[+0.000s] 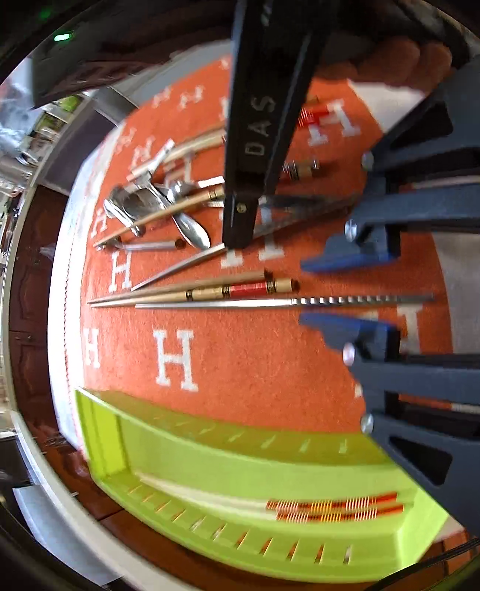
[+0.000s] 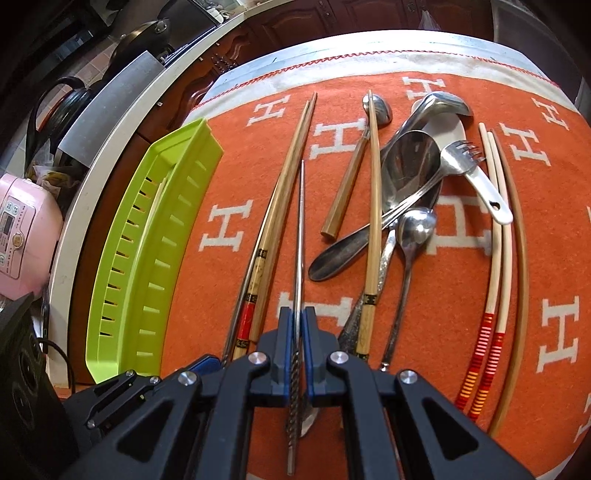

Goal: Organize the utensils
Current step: 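Close the left tool on the twisted steel chopstick while the right tool grips another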

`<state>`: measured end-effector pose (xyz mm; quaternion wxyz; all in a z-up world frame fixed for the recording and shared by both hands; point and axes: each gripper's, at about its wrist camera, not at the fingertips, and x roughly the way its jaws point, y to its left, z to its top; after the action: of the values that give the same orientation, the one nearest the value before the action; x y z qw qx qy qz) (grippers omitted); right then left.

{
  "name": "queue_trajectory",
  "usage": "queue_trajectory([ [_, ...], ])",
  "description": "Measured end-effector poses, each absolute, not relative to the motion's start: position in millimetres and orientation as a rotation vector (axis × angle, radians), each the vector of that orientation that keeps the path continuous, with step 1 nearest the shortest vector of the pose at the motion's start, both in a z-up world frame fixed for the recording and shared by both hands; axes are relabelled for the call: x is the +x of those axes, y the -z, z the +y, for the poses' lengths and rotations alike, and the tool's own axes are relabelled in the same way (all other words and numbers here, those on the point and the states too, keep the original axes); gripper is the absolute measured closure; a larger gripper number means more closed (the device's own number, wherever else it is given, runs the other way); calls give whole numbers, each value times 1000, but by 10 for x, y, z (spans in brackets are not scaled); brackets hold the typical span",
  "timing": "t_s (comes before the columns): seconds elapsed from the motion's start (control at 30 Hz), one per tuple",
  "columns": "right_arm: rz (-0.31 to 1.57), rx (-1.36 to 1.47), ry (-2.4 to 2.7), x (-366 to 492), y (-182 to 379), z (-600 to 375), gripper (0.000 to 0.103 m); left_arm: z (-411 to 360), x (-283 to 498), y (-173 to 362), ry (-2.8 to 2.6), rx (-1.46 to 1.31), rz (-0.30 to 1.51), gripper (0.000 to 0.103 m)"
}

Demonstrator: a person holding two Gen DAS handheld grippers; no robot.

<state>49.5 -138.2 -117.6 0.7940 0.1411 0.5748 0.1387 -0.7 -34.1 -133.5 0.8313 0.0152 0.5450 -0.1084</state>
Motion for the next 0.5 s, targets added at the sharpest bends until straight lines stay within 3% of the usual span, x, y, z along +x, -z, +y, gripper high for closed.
queue_trajectory([
  [0.5, 1195, 444, -339, 394, 1055, -1573, 98, -68, -170, 987, 252, -102, 1069, 100],
])
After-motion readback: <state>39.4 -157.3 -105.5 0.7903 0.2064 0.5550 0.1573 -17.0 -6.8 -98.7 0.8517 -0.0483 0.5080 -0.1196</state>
